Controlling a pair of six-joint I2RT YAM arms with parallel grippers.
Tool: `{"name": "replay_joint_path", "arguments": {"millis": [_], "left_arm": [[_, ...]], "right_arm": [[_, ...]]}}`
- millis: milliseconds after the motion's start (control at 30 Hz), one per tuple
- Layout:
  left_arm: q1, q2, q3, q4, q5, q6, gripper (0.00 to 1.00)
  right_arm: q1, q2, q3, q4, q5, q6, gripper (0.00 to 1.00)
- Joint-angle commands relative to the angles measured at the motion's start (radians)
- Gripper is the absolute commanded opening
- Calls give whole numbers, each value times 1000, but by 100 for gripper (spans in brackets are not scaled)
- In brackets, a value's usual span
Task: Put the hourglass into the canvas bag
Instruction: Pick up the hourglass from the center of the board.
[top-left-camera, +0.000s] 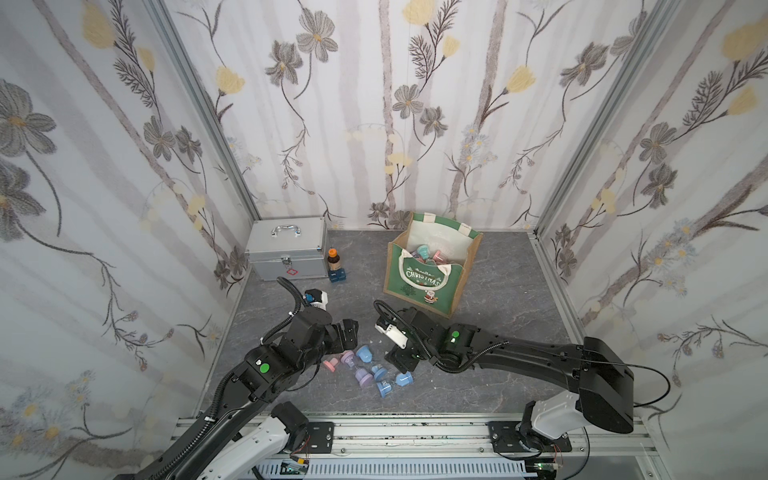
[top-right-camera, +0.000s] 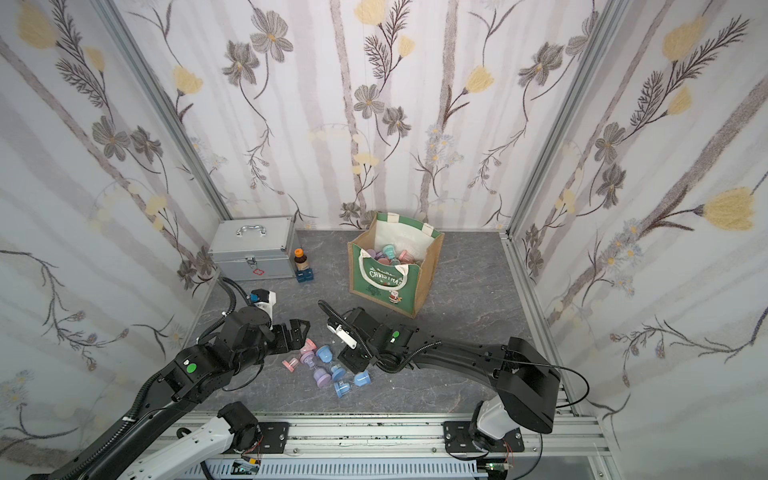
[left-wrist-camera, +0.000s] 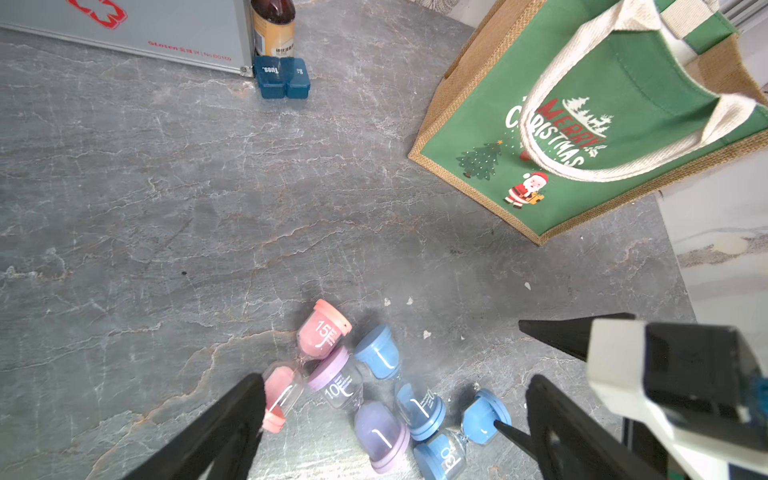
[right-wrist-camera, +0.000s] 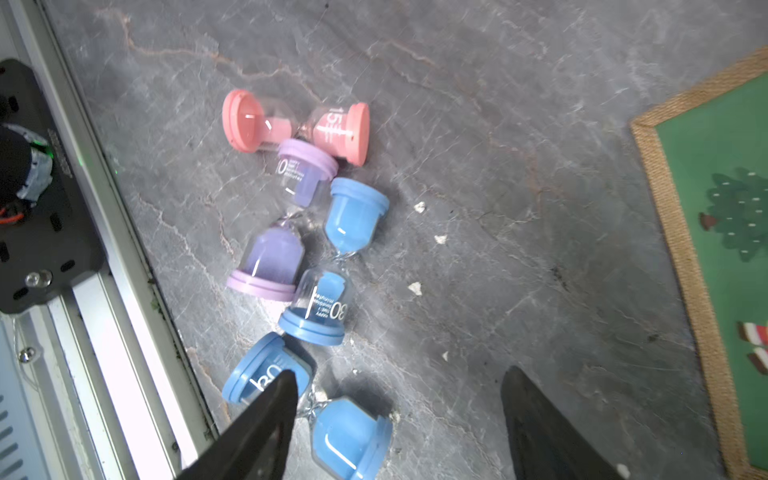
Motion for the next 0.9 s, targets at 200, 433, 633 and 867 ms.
{"name": "replay_joint_path", "arguments": {"millis": [200,433,633,867], "left_arm": [[2,-11,-7,-68,5,-31,100],[1,-4,-6,-79,28,-32,100],[1,-4,-8,-85,29,-33,100],[2,-9,-4,-90,25,-31,100]], "right_arm": [[101,48,-55,147,-80,-80,74],[150,116,-71,166,-60,-92,73],[158,173,-59,166,-25,-97,70],[154,216,-71,166,28,-101,66]]}}
